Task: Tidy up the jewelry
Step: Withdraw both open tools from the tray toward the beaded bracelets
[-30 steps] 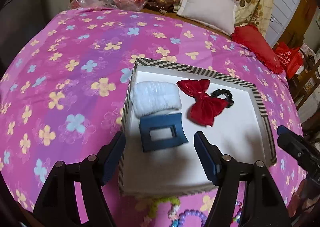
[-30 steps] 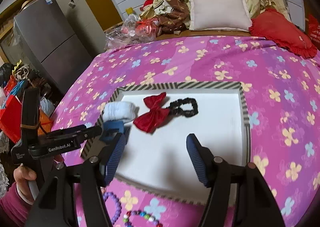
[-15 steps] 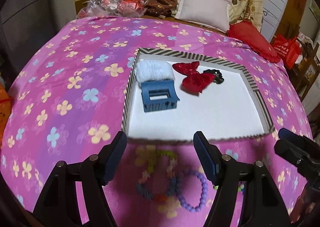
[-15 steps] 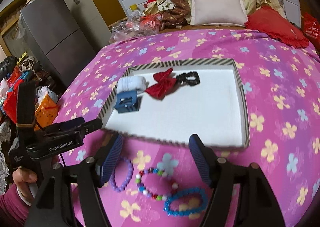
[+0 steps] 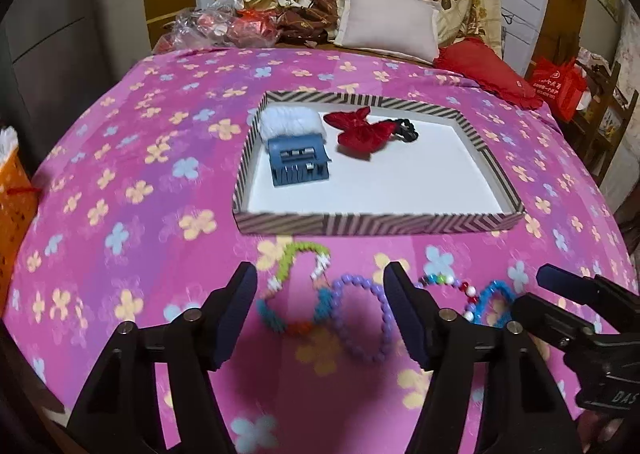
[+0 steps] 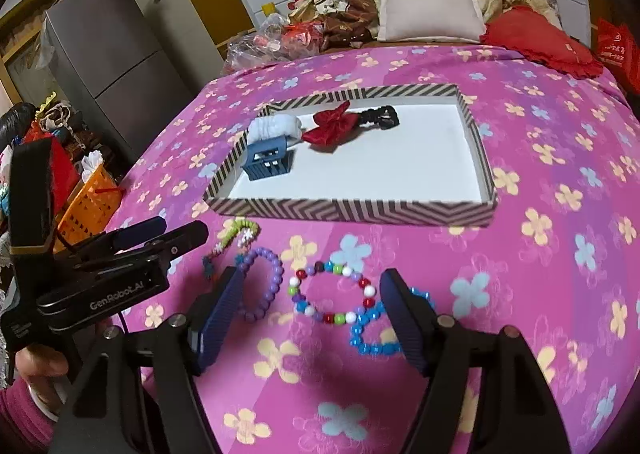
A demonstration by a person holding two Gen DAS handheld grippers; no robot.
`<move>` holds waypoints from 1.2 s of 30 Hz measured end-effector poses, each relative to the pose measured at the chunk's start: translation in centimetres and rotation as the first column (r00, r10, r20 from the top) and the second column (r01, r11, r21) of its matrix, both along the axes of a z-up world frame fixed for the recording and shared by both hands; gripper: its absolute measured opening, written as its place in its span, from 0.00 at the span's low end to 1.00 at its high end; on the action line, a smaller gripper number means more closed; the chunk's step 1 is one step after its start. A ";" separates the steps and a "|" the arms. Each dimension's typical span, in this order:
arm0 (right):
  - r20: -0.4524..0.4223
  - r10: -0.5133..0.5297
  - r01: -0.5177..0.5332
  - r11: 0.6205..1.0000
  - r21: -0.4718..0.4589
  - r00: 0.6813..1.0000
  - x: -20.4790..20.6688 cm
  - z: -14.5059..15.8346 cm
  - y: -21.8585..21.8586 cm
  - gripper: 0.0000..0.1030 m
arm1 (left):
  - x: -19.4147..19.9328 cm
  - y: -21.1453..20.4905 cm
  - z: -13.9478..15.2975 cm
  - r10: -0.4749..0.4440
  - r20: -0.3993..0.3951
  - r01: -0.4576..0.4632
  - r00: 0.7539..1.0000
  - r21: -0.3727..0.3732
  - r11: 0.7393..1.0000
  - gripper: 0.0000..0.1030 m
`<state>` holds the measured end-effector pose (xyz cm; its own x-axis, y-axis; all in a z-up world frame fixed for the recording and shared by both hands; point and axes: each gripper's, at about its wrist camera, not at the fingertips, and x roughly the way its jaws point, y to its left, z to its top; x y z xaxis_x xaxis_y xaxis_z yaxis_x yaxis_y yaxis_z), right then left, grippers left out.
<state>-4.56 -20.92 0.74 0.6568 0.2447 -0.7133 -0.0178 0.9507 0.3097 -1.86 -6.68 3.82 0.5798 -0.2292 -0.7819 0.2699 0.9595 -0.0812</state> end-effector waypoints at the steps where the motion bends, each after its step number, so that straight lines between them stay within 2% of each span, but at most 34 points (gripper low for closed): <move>1: 0.000 -0.003 0.003 1.000 -0.002 1.000 -0.3 -0.1 0.1 0.73 | -0.3 0.0 -0.1 0.001 -0.001 -0.001 1.000 -0.004 1.000 0.61; 7: -0.001 0.000 0.000 0.999 -0.032 1.000 -1.6 -0.4 0.9 0.74 | -2.0 0.2 -0.5 0.017 -0.002 -0.017 1.000 -0.011 1.000 0.61; 19: -0.002 0.011 -0.011 0.999 -0.034 1.000 -2.7 -0.6 1.4 0.74 | -4.3 0.2 -1.3 0.035 0.000 -0.035 0.999 0.001 0.999 0.61; 36: -0.019 0.009 -0.011 0.998 -0.060 1.000 -3.1 -1.4 1.4 0.75 | -4.7 1.0 -2.6 0.059 -0.035 -0.058 0.998 0.008 0.998 0.61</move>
<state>-7.65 -19.54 -0.66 0.6409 0.2078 -0.7390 -0.0221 0.9673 0.2528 -6.59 -5.64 1.22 0.5642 -0.1901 -0.8035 0.2104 0.9741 -0.0828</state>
